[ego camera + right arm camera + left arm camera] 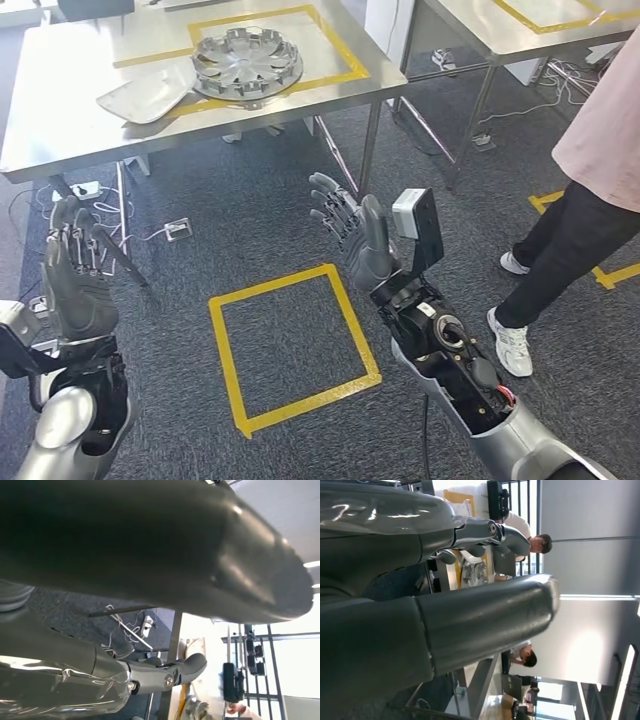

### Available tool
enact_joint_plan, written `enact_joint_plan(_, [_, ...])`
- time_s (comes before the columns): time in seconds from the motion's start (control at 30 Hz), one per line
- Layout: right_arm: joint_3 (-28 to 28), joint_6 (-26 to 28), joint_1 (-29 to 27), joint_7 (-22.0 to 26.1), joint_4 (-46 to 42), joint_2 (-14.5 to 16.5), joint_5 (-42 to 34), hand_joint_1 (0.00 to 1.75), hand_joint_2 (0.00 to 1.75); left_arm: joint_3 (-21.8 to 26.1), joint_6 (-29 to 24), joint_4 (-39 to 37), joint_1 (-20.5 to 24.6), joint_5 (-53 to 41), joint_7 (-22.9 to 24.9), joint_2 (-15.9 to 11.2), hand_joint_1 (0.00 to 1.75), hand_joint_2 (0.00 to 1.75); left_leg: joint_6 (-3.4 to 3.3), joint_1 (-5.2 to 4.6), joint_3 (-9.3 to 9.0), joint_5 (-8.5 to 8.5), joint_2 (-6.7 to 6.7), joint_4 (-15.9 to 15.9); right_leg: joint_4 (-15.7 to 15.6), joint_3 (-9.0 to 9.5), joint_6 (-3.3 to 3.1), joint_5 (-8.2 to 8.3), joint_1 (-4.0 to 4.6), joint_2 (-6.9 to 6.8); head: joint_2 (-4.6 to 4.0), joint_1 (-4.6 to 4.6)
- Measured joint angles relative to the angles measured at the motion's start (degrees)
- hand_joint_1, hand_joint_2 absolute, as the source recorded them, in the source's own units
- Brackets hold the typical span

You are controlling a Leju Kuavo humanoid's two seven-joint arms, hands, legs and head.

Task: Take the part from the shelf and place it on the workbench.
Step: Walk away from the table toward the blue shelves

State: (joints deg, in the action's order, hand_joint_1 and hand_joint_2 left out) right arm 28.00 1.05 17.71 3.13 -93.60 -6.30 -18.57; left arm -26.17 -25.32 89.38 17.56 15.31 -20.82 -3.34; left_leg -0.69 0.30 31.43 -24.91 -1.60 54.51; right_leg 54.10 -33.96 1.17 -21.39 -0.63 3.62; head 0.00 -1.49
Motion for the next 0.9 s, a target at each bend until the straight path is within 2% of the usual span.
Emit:
enact_joint_plan(0.03, [0.0,-0.1,0.0,0.0,0.0,0.0,0.0,0.00,0.00,0.0,-0.1,0.0,0.0,-0.1,0.0,0.0,0.00,0.00,-0.39,0.09,0.03,0.27,0.48,-0.2,0.4,-0.28,0.26,-0.37,0.01,-0.23,0.00,-0.02])
enact_joint_plan(0.07, [-0.1,-0.2,0.0,-0.1,0.0,0.0,0.0,0.00,0.00,0.0,-0.2,0.0,0.0,-0.1,0.0,0.0,0.00,0.00,-0.77,0.21,0.08,0.56,0.98,-0.4,1.8,-1.00,0.50,-1.45,0.04,-0.80,0.00,-0.23])
enact_joint_plan(0.1, [-0.1,-0.2,0.0,-0.1,0.0,0.0,0.0,0.00,0.00,0.0,-0.2,0.0,0.0,-0.1,0.0,0.1,0.00,0.00,-1.08,0.35,0.16,0.81,1.51,-0.6,4.4,-2.15,0.67,-3.26,0.05,-1.58,0.00,-0.54])
enact_joint_plan(0.17, [-0.1,-0.3,0.0,-0.2,0.0,0.0,0.0,0.00,0.00,0.0,-0.2,0.0,-0.1,-0.1,0.1,0.1,0.00,0.00,-1.33,0.27,0.53,1.05,2.48,-0.6,12.8,-5.40,1.07,-7.80,0.03,-2.78,0.00,-1.20])
enact_joint_plan(0.2, [-0.1,-0.3,-0.1,-0.2,0.1,0.0,0.0,0.00,0.00,0.0,-0.2,0.0,-0.3,-0.1,0.1,0.1,0.00,0.00,-1.34,0.25,0.72,1.16,3.01,-0.5,16.4,-6.55,1.26,-9.25,-0.01,-2.97,0.00,-1.40])
enact_joint_plan(0.23, [0.0,-0.3,-0.1,-0.3,0.1,0.0,0.0,0.00,0.00,0.0,-0.2,0.0,-0.4,-0.1,0.1,0.1,0.00,0.00,-1.32,0.24,0.89,1.25,3.53,-0.5,18.1,-6.78,1.40,-9.68,-0.05,-3.12,0.00,-1.56])
enact_joint_plan(0.27, [0.0,-0.3,-0.1,-0.3,0.1,0.0,0.0,0.00,0.00,0.0,-0.2,0.0,-0.4,-0.1,0.1,0.1,0.00,0.00,-1.26,0.25,0.99,1.32,4.01,-0.4,17.2,-5.76,1.47,-9.00,-0.09,-3.31,0.00,-1.74])
enact_joint_plan(0.33, [0.0,-0.3,0.0,-0.3,0.1,0.0,0.0,0.00,0.00,0.0,-0.2,0.0,-0.5,-0.1,0.1,0.1,0.00,0.00,-1.07,0.22,1.01,1.34,4.91,-0.3,9.1,-0.83,1.36,-5.81,-0.11,-4.75,0.00,-2.20])
enact_joint_plan(0.37, [-0.1,-0.3,0.0,-0.3,0.1,0.0,0.0,0.00,0.00,0.0,-0.2,0.0,-0.5,-0.1,0.1,0.1,0.00,0.00,-0.87,0.08,1.07,1.33,5.30,-0.1,4.8,1.50,1.13,-4.66,0.12,-5.81,0.00,-2.44])
enact_joint_plan(0.4, [-0.1,-0.3,0.0,-0.3,0.1,0.0,0.0,0.00,0.00,0.0,-0.2,0.0,-0.5,-0.1,0.1,0.1,0.00,0.00,-0.61,-0.07,1.18,1.37,5.70,0.0,1.8,3.08,0.78,-4.01,0.31,-6.63,0.00,-2.57])
enact_joint_plan(0.43, [-0.1,-0.3,0.0,-0.3,0.1,0.0,0.0,0.00,0.00,0.0,-0.2,0.0,-0.5,-0.2,0.2,0.1,0.00,0.00,-0.33,-0.22,1.31,1.45,6.12,0.1,0.4,3.68,0.38,-3.93,0.51,-7.03,0.00,-2.56])
enact_joint_plan(0.5, [0.0,-0.4,0.0,-0.3,0.1,0.0,0.0,0.00,0.00,0.0,-0.3,0.1,-0.5,-0.3,0.2,0.1,0.00,0.00,0.23,-0.34,1.48,1.68,7.18,0.2,0.2,3.55,-0.49,-3.59,0.66,-6.13,0.00,-2.29])
enact_joint_plan(0.53, [0.0,-0.4,0.0,-0.3,0.1,0.0,0.0,0.00,0.00,0.0,-0.3,0.1,-0.5,-0.3,0.2,0.0,0.00,0.00,0.55,-0.24,1.58,1.40,7.17,0.4,0.1,3.44,-0.89,-3.29,0.59,-5.60,0.00,-2.15])
enact_joint_plan(0.57, [0.0,-0.4,0.1,-0.4,0.1,0.0,0.0,0.00,0.00,0.0,-0.3,0.2,-0.4,-0.3,0.3,0.0,0.00,0.00,0.89,-0.13,2.02,0.51,6.46,1.5,-0.1,3.33,-1.28,-3.00,0.48,-5.09,0.00,-2.01])
enact_joint_plan(0.6, [0.0,-0.4,0.1,-0.3,0.0,0.0,0.0,0.00,0.00,0.0,-0.3,0.3,-0.4,-0.4,0.3,0.0,0.00,0.00,1.18,0.00,2.99,-1.07,5.30,3.8,-0.2,3.20,-1.67,-2.70,0.34,-4.62,0.00,-1.75])
enact_joint_plan(0.67, [0.0,-0.5,0.2,-0.4,0.1,0.0,-0.1,0.00,0.00,0.0,-0.3,0.3,-0.6,-0.4,0.5,0.0,0.00,0.00,1.57,0.16,6.51,-5.26,2.78,11.7,-0.3,2.69,-2.12,-2.23,0.24,-3.65,0.00,-0.96])
enact_joint_plan(0.7, [0.1,-0.5,0.1,-0.4,0.1,0.0,-0.3,0.00,0.00,0.0,-0.3,0.3,-0.7,-0.4,0.6,0.0,0.00,0.00,1.64,0.17,8.26,-6.73,2.28,15.4,-0.3,2.40,-2.21,-2.03,0.26,-3.10,0.00,-0.60])
enact_joint_plan(0.73, [0.1,-0.5,0.1,-0.4,0.1,0.0,-0.4,0.00,0.00,0.0,-0.3,0.3,-0.8,-0.4,0.7,-0.1,0.00,0.00,1.62,0.16,9.28,-7.22,2.07,17.7,-0.2,2.14,-2.22,-1.84,0.28,-2.48,0.00,-0.37])
enact_joint_plan(0.77, [0.1,-0.5,0.0,-0.4,0.1,0.0,-0.5,0.00,0.00,0.0,-0.3,0.3,-0.8,-0.4,0.8,-0.1,0.00,0.00,1.49,0.16,9.11,-6.54,1.94,17.4,-0.2,1.93,-2.18,-1.64,0.31,-1.81,0.00,-0.21])
enact_joint_plan(0.8, [0.1,-0.5,0.0,-0.4,0.1,0.0,-0.6,0.00,0.00,0.0,-0.2,0.3,-0.8,-0.4,0.8,-0.1,0.00,0.00,1.24,0.16,7.70,-4.89,1.68,14.8,-0.2,1.79,-2.09,-1.47,0.32,-1.12,0.00,-0.07])
enact_joint_plan(0.87, [0.1,-0.5,0.0,-0.4,0.1,0.0,-0.7,0.00,0.00,0.0,-0.2,0.4,-0.7,-0.5,0.9,-0.1,0.00,0.00,0.52,0.16,3.06,-1.18,0.00,6.0,-0.2,1.56,-1.80,-1.19,0.43,0.12,0.00,0.14])
enact_joint_plan(0.9, [0.1,-0.5,0.1,-0.4,0.1,0.0,-0.7,0.00,0.00,0.0,-0.2,0.4,-0.7,-0.6,0.9,-0.1,0.00,0.00,0.32,0.15,1.34,-0.10,-0.77,2.6,-0.1,1.40,-1.59,-1.06,0.46,0.66,0.00,0.16])
